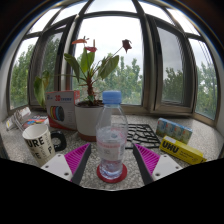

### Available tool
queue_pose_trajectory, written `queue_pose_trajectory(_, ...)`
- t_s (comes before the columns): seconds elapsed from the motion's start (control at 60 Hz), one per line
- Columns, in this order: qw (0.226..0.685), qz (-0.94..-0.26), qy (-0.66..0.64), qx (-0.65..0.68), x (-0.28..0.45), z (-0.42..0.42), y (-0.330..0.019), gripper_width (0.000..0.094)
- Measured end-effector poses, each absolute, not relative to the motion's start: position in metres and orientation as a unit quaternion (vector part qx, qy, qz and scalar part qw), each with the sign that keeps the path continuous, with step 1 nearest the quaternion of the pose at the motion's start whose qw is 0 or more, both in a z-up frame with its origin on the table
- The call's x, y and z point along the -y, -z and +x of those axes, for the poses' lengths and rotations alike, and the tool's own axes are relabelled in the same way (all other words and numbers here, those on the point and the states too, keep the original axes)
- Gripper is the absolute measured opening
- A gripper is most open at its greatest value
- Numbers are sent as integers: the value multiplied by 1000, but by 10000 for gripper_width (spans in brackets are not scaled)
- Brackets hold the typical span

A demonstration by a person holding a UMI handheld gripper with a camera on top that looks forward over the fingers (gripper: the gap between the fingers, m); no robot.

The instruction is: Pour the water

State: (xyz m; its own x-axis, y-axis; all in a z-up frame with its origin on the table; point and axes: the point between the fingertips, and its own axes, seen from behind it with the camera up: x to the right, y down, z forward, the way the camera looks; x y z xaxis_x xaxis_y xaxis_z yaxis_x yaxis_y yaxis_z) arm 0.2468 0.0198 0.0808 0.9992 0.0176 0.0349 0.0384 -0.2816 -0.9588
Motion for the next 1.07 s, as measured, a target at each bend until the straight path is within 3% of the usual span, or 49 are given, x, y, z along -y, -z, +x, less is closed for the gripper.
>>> queue_pose_trajectory(0.217, 575, -818, 23, -19, 54, 240, -110, 869)
queue_pose_trajectory(0.55, 563, -823, 38, -66, 236, 187, -168, 869)
queue_pose_trajectory(0.833, 553, -828, 66, -60, 367, 153, -185, 860)
queue_pose_trajectory(1.067, 554, -828, 72, -56, 413, 136, -193, 860)
